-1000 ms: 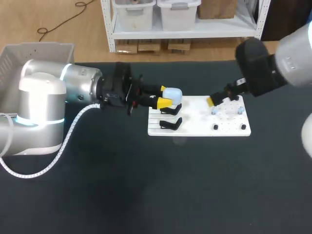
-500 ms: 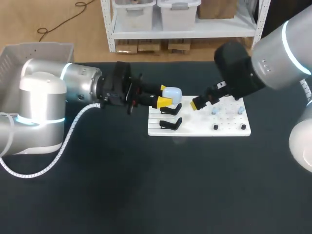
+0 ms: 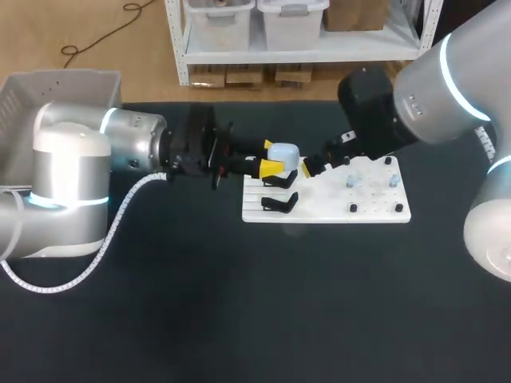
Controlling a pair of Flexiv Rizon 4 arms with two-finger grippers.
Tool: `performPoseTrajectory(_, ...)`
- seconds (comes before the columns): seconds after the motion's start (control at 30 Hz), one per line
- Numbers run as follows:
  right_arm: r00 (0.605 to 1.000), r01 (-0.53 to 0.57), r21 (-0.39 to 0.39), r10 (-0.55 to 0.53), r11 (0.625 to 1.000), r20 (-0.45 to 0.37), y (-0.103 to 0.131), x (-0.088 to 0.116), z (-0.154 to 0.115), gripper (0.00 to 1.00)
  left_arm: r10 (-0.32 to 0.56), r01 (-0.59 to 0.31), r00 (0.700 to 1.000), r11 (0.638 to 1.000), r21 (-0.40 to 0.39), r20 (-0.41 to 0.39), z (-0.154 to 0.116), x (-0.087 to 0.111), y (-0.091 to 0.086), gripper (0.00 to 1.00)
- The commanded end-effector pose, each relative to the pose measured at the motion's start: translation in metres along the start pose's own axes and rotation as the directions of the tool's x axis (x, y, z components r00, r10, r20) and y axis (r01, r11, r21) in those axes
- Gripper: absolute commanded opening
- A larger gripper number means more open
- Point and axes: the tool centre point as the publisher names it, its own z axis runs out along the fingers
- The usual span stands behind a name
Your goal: Pick up each earbud case from the left stands, insert the matching earbuds, close the lid, and place the case in the box.
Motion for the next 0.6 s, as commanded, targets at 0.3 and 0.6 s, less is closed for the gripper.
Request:
performPoseTrajectory(0.3, 1.000, -0.012, -0.024, 0.012, 1.000, -0.021, 0.002, -0.015, 0.018, 1.00, 0.002, -0.002, 1.000, 1.000, -0.015, 0.004, 0.000, 0.000, -0.004, 0.00)
performPoseTrajectory(0.6, 1.000, -0.023, -0.035, 0.023, 0.999, -0.021, 0.003, -0.019, 0.023, 1.00, 0.002, -0.002, 1.000, 1.000, -0.015, 0.004, 0.000, 0.000, -0.004, 0.00)
